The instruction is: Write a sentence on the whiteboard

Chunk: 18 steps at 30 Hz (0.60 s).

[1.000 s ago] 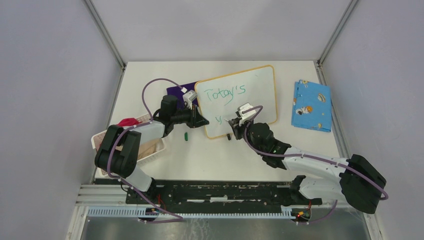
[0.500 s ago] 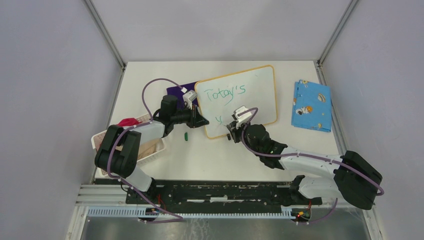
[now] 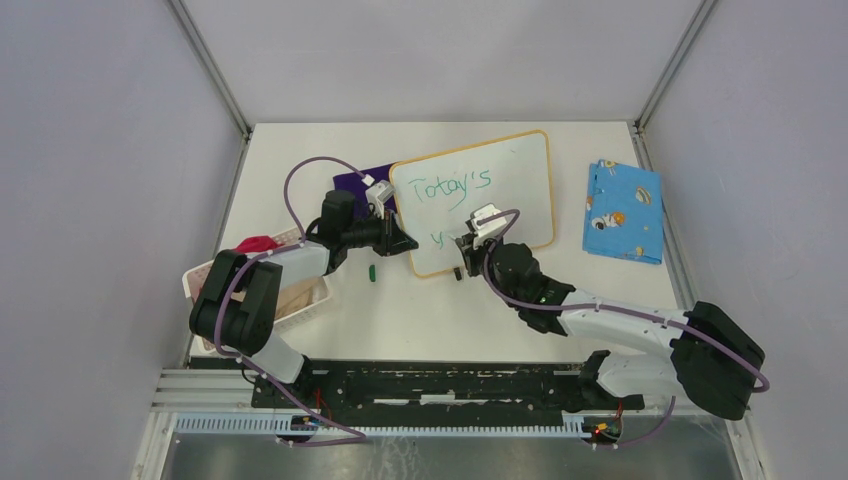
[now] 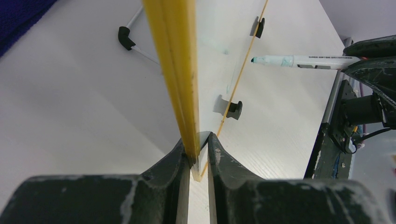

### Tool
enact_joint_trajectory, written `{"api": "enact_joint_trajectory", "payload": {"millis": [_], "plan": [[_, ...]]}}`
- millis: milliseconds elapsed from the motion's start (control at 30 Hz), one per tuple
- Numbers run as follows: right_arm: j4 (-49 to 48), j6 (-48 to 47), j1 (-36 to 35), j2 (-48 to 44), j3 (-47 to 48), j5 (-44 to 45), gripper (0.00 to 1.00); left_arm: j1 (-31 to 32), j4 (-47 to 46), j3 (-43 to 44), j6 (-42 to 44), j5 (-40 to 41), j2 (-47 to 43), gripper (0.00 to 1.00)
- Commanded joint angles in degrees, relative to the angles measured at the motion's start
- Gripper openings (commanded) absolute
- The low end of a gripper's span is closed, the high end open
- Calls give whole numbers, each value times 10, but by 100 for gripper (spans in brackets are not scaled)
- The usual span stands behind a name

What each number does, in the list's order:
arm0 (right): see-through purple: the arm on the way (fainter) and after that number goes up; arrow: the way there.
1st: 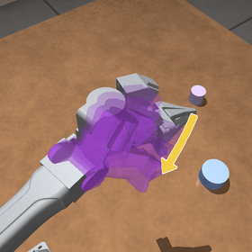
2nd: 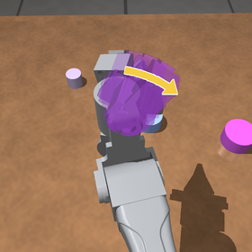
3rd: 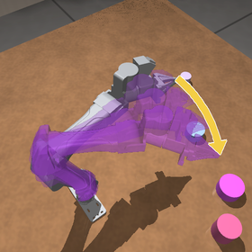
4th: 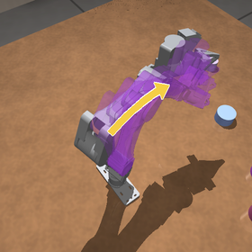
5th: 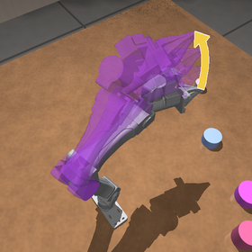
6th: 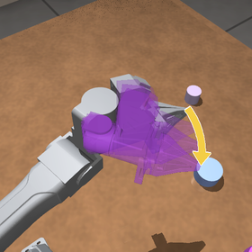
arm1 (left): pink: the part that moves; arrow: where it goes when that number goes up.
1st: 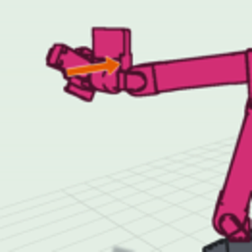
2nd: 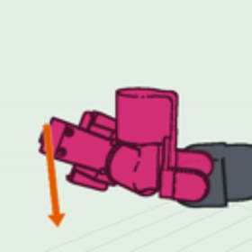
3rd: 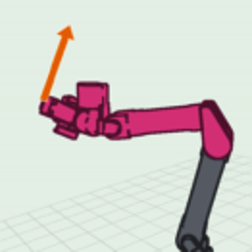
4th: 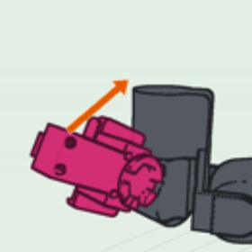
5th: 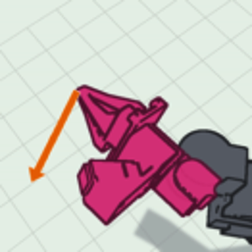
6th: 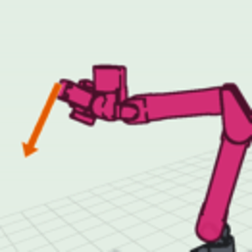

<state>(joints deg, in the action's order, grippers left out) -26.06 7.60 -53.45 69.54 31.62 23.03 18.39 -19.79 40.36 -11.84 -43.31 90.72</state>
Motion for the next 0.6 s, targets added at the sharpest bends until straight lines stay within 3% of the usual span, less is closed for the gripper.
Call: {"api": "enact_joint_trajectory", "payload": {"millis": [0,567], "plan": [[-36,-9,3,9,39,10,0,3,19,8,54,59,11,2],[-27,-12,6,37,43,10,0,3,19,8,55,59,11,2]]}}
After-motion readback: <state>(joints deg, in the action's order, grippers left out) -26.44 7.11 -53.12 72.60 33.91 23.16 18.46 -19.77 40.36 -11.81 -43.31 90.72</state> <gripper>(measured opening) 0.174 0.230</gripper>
